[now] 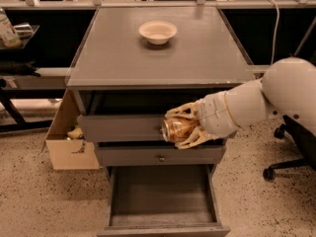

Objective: Pick orange can from bottom drawer and place on counter

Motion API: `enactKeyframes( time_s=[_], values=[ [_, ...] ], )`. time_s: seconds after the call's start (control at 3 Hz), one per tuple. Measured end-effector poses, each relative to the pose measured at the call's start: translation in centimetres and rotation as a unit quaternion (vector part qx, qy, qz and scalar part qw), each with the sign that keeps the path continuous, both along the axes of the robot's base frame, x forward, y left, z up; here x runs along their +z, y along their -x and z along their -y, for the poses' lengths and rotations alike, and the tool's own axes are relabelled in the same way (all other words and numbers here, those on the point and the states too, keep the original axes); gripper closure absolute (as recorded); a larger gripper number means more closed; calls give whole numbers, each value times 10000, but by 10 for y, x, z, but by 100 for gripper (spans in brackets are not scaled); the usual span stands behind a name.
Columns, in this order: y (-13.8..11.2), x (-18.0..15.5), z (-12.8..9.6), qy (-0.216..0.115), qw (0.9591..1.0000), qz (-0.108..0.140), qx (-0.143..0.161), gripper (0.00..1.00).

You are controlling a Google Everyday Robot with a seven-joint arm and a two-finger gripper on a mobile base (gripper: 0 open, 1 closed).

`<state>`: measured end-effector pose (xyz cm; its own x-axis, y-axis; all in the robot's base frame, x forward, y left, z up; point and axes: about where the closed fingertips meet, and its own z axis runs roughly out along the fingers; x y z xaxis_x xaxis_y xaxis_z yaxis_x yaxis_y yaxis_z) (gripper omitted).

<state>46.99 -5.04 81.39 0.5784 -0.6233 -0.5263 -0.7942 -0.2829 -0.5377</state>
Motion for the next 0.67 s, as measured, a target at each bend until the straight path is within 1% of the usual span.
enactKeyframes(
  time_s=[0.33,0.67],
  values=[
    [-28,6,35,115,9990,72,-422,100],
    [-28,7,35,114,9990,72,-422,100]
  ],
)
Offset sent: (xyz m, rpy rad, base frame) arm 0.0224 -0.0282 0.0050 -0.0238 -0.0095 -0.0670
